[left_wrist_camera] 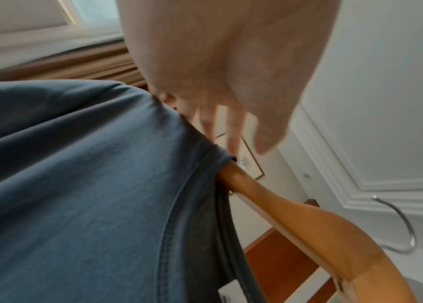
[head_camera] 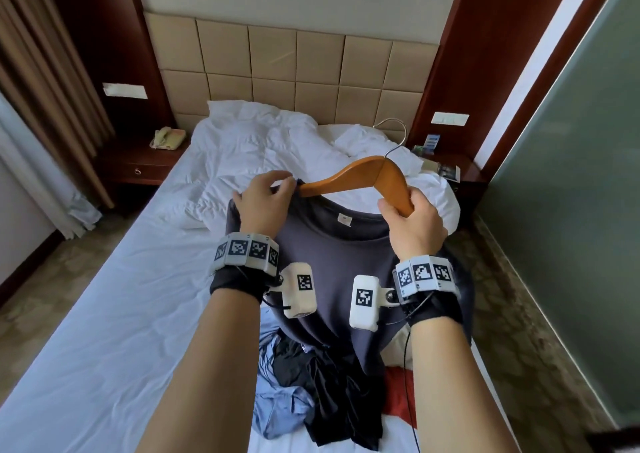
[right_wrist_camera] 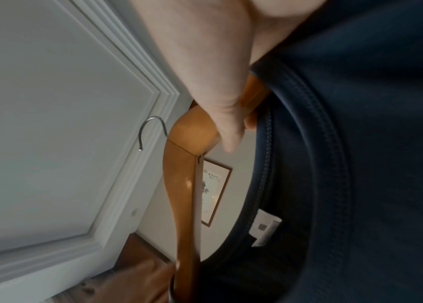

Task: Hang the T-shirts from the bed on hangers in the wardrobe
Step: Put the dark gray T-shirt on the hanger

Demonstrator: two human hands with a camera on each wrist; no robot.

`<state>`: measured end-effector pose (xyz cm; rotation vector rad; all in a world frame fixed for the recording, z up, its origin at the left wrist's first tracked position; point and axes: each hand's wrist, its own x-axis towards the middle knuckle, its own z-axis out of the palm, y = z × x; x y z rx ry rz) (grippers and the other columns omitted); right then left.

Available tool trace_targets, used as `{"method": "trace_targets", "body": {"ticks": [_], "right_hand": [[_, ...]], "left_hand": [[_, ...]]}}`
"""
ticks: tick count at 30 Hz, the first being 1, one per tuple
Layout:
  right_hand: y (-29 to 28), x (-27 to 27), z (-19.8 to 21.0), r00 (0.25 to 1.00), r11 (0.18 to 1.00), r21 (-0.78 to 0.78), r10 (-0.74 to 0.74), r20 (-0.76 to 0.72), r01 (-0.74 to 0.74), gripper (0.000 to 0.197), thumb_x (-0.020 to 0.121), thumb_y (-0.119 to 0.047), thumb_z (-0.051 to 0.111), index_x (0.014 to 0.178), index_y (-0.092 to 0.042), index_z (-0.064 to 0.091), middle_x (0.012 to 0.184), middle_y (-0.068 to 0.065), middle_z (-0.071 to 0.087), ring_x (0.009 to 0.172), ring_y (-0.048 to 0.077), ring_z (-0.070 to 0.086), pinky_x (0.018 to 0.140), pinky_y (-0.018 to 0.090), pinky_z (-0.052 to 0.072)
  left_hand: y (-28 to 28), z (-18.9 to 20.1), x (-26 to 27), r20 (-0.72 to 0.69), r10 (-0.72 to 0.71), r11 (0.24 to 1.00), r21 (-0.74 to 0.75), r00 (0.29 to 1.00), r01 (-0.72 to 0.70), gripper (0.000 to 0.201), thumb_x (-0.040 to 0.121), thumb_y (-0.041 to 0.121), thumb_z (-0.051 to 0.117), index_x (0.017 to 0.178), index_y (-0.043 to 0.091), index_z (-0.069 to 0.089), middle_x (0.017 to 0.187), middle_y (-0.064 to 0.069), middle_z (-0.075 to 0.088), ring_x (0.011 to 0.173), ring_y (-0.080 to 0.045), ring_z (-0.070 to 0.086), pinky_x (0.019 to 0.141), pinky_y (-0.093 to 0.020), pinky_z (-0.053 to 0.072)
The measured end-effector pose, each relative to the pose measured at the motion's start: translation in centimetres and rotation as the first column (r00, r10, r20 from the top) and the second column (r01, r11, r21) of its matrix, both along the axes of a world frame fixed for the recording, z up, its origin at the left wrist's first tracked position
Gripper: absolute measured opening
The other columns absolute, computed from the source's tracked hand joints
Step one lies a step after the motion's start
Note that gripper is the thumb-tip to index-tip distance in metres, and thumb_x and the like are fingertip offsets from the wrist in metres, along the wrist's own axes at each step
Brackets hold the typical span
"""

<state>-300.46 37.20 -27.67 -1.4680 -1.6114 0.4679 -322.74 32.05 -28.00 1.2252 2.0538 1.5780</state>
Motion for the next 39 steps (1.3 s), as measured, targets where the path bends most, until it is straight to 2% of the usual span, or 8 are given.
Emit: {"method": "trace_targets", "body": {"ticks": [5, 7, 11, 19, 23, 29, 35, 39], "right_hand": [[-0.6, 0.4, 0.3, 0.998, 0.998, 0.018, 0.06, 0.01, -0.06, 0.028, 0.086, -0.045, 0.071, 0.105, -0.025, 0.066, 0.083, -0.01, 0.067, 0.088, 0.028, 0.065, 0.091, 0.048, 0.049], [-0.7, 0.7, 0.5, 0.994, 0.993, 0.052, 0.108, 0.007, -0.108, 0.029, 0.085, -0.044, 0.073, 0.107, -0.026, 0.068, 0.088, -0.009, 0.071, 0.088, 0.024, 0.066, 0.088, 0.045, 0.051], [-0.5, 1.6, 0.5, 0.981, 0.978, 0.077, 0.194, -0.03, -0.191, 0.029, 0.085, -0.044, 0.073, 0.108, -0.027, 0.069, 0.094, -0.01, 0.073, 0.092, 0.017, 0.067, 0.09, 0.042, 0.052], [0.7, 4.2, 0.6, 0.973, 0.999, -0.05, -0.001, 0.232, 0.013, 0.045, 0.108, -0.035, 0.02, 0.126, -0.022, 0.059, 0.125, 0.002, 0.066, 0.123, 0.025, 0.05, 0.115, 0.053, 0.018], [0.7, 4.9, 0.5, 0.98, 0.98, -0.076, -0.178, 0.094, 0.185, 0.058, 0.109, -0.041, 0.02, 0.121, -0.012, 0.069, 0.126, 0.013, 0.066, 0.125, 0.028, 0.05, 0.117, 0.048, 0.014], [1.4, 6.6, -0.5, 0.945, 0.929, -0.213, -0.321, -0.056, 0.303, 0.06, 0.106, -0.045, 0.022, 0.119, -0.009, 0.068, 0.129, 0.017, 0.062, 0.12, 0.039, 0.051, 0.107, 0.051, 0.03], [1.5, 6.1, -0.1, 0.96, 0.959, -0.064, -0.274, 0.058, 0.278, 0.048, 0.107, -0.03, 0.029, 0.105, -0.005, 0.069, 0.117, 0.013, 0.067, 0.113, 0.034, 0.054, 0.113, 0.053, 0.026], [1.6, 5.1, 0.1, 0.994, 0.994, 0.031, -0.103, 0.025, 0.103, 0.034, 0.104, -0.034, 0.038, 0.089, -0.02, 0.066, 0.096, -0.005, 0.066, 0.102, 0.016, 0.053, 0.119, 0.059, 0.006]], "left_hand": [[0.0, 1.0, 2.8, -0.316, -0.184, 0.98, -0.136, 0.931, 0.147, 0.031, 0.074, 0.039, 0.067, 0.106, 0.036, 0.066, 0.099, 0.017, 0.063, 0.103, -0.006, 0.055, 0.118, -0.058, -0.004], [0.3, 1.1, 3.3, -0.406, -0.113, 0.985, -0.168, 0.907, 0.047, 0.021, 0.077, 0.037, 0.07, 0.096, 0.031, 0.066, 0.087, 0.014, 0.062, 0.096, -0.011, 0.057, 0.117, -0.056, 0.009], [0.9, 0.7, 3.6, -0.374, -0.027, 0.995, -0.097, 0.927, -0.011, 0.017, 0.078, 0.043, 0.072, 0.083, 0.032, 0.062, 0.076, 0.011, 0.063, 0.093, -0.016, 0.059, 0.101, -0.041, 0.026], [1.3, 0.9, 3.6, -0.27, 0.037, 0.999, -0.014, 0.962, -0.042, 0.022, 0.077, 0.048, 0.073, 0.076, 0.031, 0.059, 0.069, 0.01, 0.059, 0.086, -0.017, 0.058, 0.091, -0.038, 0.023], [1.1, 1.6, 3.9, -0.225, 0.03, 0.999, -0.009, 0.974, -0.033, 0.023, 0.078, 0.045, 0.075, 0.072, 0.032, 0.057, 0.065, 0.011, 0.057, 0.082, -0.014, 0.055, 0.09, -0.036, 0.022], [1.0, 2.5, 3.4, -0.207, 0.052, 0.998, -0.016, 0.977, -0.056, 0.021, 0.079, 0.045, 0.074, 0.077, 0.029, 0.061, 0.065, 0.011, 0.056, 0.078, -0.012, 0.051, 0.09, -0.034, 0.022], [1.4, 2.5, 3.7, -0.176, -0.006, 0.999, -0.055, 0.984, -0.004, 0.02, 0.079, 0.043, 0.074, 0.077, 0.029, 0.061, 0.065, 0.011, 0.057, 0.075, -0.01, 0.053, 0.092, -0.036, 0.023], [1.7, 2.3, 4.6, -0.196, -0.036, 0.999, -0.024, 0.98, 0.032, 0.018, 0.08, 0.041, 0.073, 0.085, 0.026, 0.064, 0.07, 0.009, 0.06, 0.079, -0.011, 0.054, 0.087, -0.033, 0.02]]}}
